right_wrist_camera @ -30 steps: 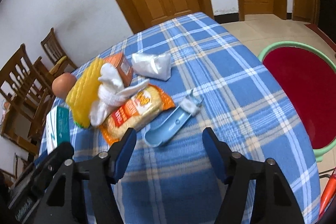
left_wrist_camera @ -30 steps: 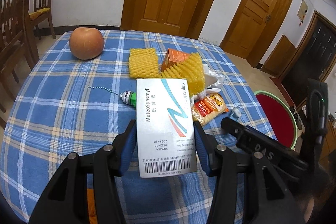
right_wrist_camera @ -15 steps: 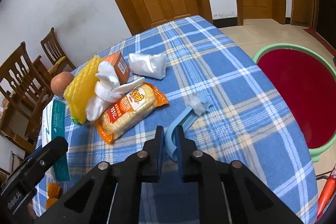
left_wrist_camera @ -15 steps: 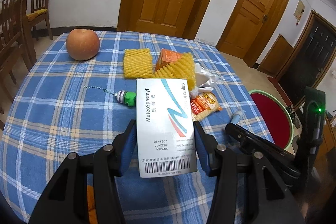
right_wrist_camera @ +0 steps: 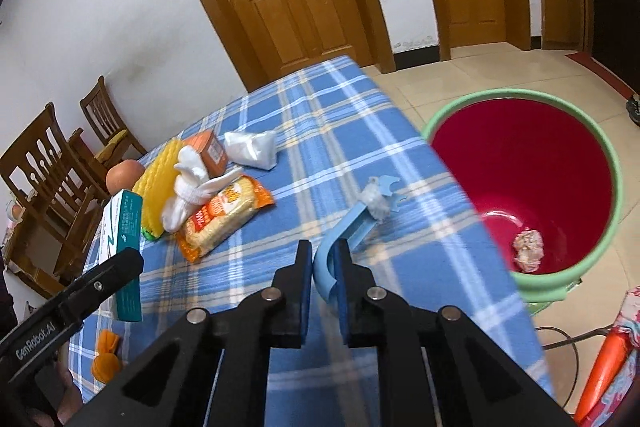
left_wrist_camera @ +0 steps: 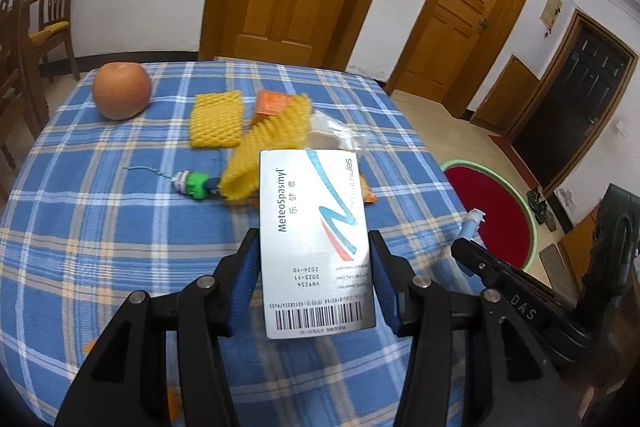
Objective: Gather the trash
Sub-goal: 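Carry the medicine box toward the bucket while the right gripper grasps the blue clip, then open both grippers over the bucket, dropping the box and blue clip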
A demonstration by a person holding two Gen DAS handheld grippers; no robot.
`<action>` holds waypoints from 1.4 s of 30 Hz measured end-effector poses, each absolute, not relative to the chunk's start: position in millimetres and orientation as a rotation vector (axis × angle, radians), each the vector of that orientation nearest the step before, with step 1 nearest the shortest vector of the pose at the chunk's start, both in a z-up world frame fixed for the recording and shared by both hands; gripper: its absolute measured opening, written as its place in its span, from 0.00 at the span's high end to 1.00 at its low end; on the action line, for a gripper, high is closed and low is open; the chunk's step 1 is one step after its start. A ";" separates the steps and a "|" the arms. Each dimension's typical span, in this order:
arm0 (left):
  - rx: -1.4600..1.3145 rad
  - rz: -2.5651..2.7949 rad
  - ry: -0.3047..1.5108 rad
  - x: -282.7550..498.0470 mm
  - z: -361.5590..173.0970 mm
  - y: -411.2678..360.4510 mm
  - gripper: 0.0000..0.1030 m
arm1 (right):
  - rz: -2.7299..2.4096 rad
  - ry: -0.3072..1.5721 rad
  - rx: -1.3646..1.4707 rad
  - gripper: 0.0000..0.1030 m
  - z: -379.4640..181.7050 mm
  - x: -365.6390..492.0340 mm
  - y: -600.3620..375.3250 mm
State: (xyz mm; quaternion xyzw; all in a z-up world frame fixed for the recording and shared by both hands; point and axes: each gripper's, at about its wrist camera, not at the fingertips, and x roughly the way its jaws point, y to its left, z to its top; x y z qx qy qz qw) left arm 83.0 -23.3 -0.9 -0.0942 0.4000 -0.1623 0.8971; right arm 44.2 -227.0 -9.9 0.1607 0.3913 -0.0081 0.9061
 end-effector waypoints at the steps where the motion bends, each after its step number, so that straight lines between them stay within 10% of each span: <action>1: -0.188 -0.345 0.828 83.1 0.7 -27.8 0.49 | -0.024 0.804 0.331 0.87 -8.5 42.1 -231.0; 42: 0.074 -0.657 0.850 120.1 -0.8 -231.7 0.49 | -0.292 0.753 0.487 0.87 -20.5 1.8 -392.1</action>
